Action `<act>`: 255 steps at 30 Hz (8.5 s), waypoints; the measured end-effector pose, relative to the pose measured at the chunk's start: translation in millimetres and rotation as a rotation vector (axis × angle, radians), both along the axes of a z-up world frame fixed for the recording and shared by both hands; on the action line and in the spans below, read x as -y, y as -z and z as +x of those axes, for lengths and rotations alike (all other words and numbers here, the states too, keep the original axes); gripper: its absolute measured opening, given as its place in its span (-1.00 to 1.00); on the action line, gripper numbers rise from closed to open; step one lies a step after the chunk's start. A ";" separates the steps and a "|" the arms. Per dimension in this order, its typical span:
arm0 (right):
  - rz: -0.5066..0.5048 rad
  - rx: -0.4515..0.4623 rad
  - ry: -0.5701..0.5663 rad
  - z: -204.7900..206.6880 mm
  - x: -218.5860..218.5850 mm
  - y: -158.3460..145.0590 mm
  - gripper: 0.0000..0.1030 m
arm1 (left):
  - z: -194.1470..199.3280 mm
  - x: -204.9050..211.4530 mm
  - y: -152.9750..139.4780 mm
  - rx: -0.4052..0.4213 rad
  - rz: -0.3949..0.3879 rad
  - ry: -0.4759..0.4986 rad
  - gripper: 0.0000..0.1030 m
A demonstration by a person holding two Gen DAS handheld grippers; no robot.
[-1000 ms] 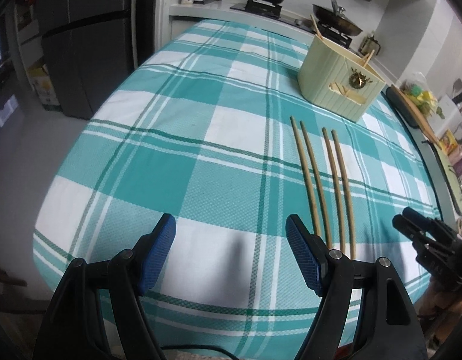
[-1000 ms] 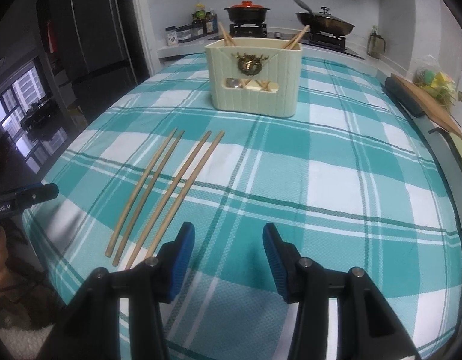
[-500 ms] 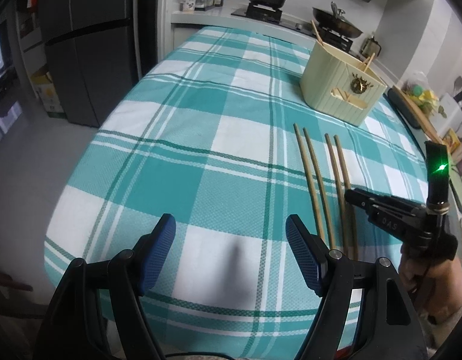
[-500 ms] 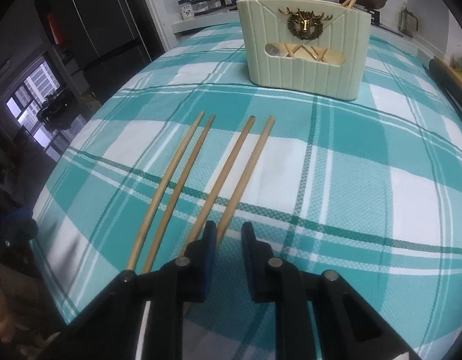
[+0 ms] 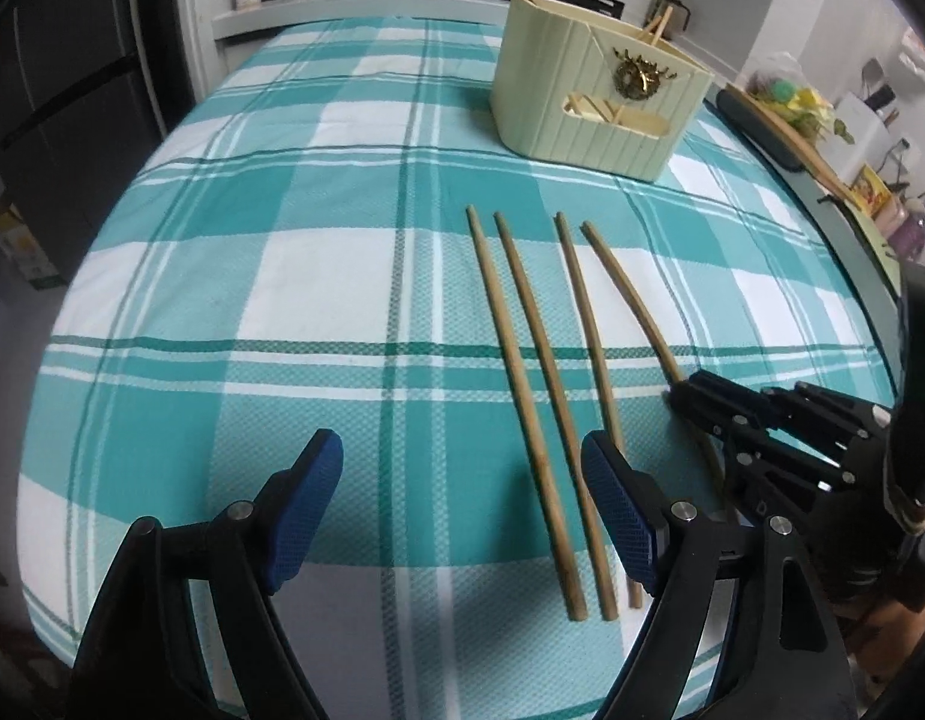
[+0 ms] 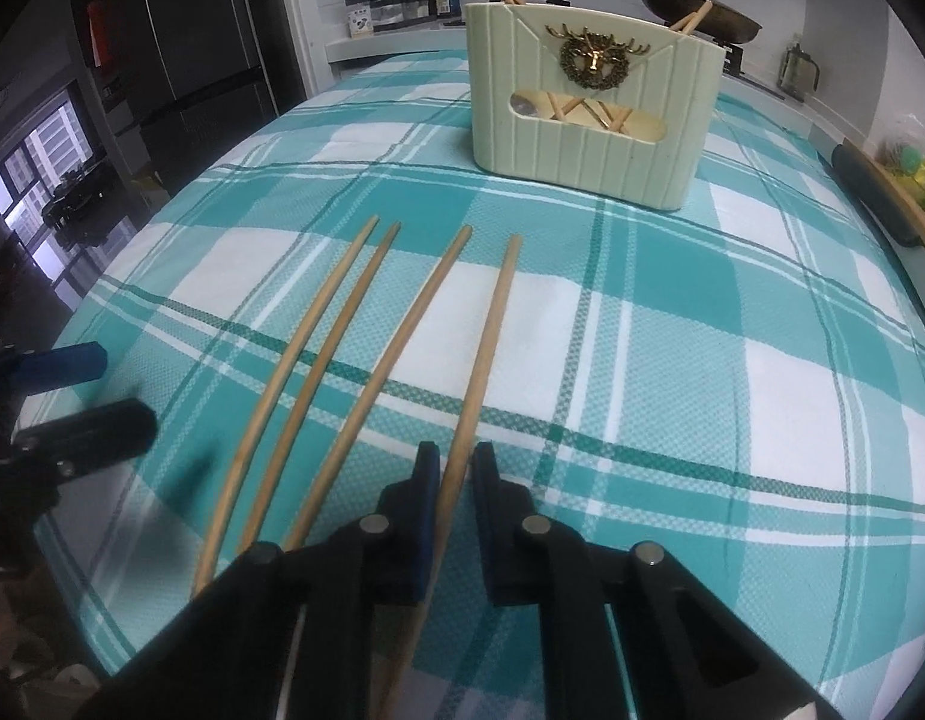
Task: Organize utensils
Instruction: 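Lower right tool and close it on a wooden chopstick, then lift the chopstick with right tool while left tool hovers open over chopsticks, then lower left tool and close on a wooden chopstick while right tool holds its chopstick, then carry chopsticks in left and right tools up over the cream holder, then open left tool to drop its chopstick into holder while right tool drops its chopstick, then move both open tools back over the last two chopsticks, then lower right tool and close on a chopstick while left tool approaches the other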
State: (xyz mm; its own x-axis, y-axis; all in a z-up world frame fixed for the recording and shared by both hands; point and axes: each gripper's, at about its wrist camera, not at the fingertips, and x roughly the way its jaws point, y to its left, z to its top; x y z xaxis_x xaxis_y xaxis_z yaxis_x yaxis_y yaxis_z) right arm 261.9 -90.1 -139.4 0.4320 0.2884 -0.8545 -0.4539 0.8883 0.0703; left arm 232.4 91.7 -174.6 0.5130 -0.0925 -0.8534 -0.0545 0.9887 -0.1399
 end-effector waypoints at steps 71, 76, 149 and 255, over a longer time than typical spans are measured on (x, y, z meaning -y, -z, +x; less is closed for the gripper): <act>-0.045 -0.042 0.162 -12.1 126.5 2.0 -0.24 | 25.0 -10.0 34.5 -0.103 0.142 0.088 0.99; -0.041 -0.081 0.108 -0.2 127.3 0.8 -0.24 | 46.5 -8.6 32.6 -0.142 0.147 0.149 0.98; 0.339 0.492 0.067 17.7 146.7 -232.2 -0.86 | 5.8 -15.7 -222.1 0.471 -0.129 0.147 -0.91; 0.113 -0.106 -0.019 31.1 -28.5 2.1 -0.43 | -40.9 -40.6 -29.0 0.065 0.120 -0.181 0.54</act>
